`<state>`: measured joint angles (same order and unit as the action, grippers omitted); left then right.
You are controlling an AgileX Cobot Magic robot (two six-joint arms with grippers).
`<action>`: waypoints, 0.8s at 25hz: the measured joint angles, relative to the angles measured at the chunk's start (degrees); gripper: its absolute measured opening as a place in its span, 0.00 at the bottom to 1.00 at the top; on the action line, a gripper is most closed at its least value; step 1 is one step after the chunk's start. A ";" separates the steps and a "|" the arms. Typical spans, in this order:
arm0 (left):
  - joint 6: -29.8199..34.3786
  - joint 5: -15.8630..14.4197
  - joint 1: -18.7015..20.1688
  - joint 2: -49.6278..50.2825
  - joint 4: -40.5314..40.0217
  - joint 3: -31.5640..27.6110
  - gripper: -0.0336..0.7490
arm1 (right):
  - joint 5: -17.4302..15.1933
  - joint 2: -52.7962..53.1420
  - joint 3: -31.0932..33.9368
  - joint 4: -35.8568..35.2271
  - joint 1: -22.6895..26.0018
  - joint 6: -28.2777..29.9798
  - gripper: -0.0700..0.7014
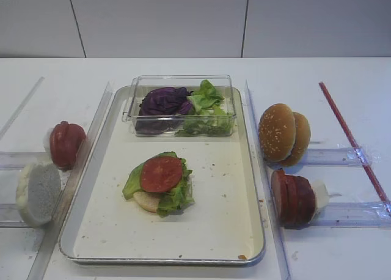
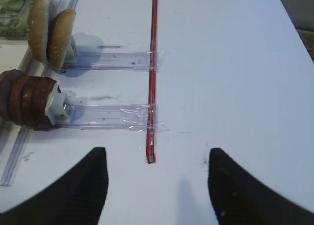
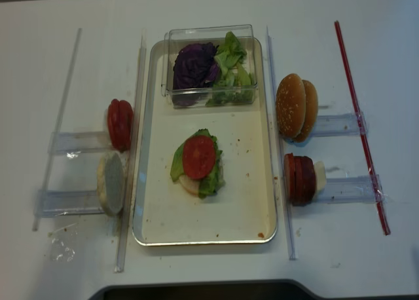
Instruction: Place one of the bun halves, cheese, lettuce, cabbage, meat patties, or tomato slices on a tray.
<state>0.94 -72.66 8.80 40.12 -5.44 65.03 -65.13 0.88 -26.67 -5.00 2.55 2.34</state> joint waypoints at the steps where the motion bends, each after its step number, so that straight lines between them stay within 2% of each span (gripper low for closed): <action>1: 0.00 0.00 0.00 -0.73 0.00 0.00 0.54 | 0.00 0.00 0.00 0.00 0.00 0.00 0.69; 20: -0.12 -0.81 0.00 -16.74 0.00 0.00 0.54 | 0.00 0.00 0.00 0.00 0.00 0.00 0.68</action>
<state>0.82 -73.46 8.80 23.38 -5.44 65.03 -65.13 0.88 -26.67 -5.00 2.55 2.34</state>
